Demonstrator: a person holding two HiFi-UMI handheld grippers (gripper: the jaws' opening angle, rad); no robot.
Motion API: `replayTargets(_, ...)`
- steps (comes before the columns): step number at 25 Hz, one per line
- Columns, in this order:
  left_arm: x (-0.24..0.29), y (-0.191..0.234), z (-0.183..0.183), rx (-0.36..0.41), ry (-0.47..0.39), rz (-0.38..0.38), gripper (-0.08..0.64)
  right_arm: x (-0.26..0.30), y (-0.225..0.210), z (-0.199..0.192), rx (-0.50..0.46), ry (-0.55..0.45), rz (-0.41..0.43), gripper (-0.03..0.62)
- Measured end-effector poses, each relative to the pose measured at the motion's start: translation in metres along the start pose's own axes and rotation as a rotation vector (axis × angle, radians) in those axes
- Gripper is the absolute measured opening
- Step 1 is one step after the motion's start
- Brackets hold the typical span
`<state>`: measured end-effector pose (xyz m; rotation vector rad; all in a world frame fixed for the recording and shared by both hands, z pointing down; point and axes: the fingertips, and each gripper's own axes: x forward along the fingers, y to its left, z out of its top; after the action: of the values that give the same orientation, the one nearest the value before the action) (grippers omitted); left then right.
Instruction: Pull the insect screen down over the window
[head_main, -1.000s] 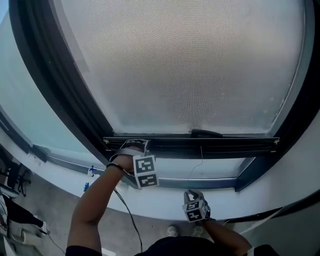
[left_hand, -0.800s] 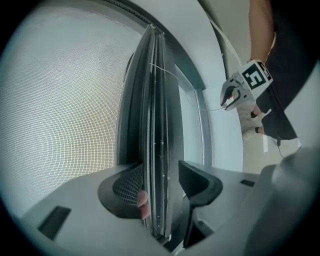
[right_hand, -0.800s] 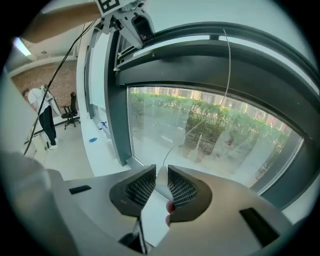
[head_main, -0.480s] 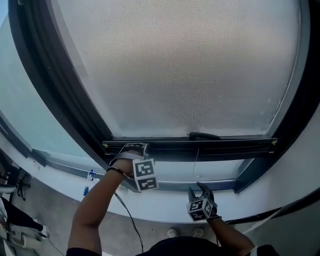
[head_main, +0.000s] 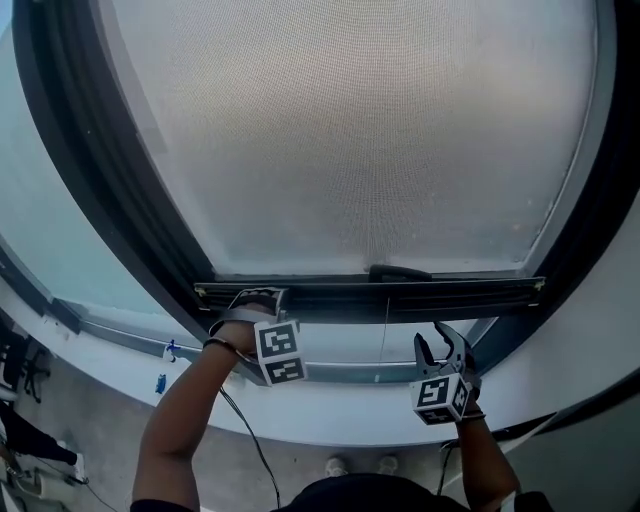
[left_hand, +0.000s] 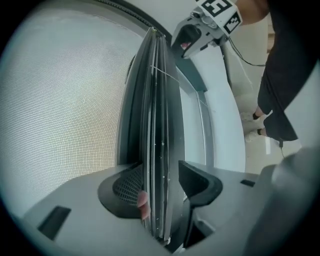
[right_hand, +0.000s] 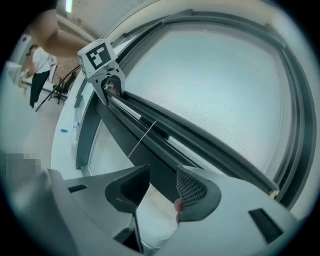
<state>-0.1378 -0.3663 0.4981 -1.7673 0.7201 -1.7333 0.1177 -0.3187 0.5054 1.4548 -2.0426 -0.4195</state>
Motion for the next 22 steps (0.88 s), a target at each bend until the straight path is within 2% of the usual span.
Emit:
replayTargets(3, 0.000, 0.000, 0.000, -0.004, -0.004, -0.005, 0.226, -0.004, -0.021, 0.000, -0.163, 0.039, -0.016, 0.149)
replayTargets(9, -0.001, 0.000, 0.002, 0.000, -0.010, -0.015, 0.227, -0.009, -0.050, -0.009, -0.421, 0.100, -0.065, 0.149)
replayTargets(15, 0.000, 0.000, -0.001, 0.008, -0.011, -0.015, 0.227, -0.004, -0.080, -0.008, -0.569, 0.112, -0.094, 0.149)
replayTargets(22, -0.001, 0.000, 0.001, 0.008, -0.016, -0.015, 0.225, 0.013, -0.084, -0.013, -0.650, 0.165, -0.025, 0.149)
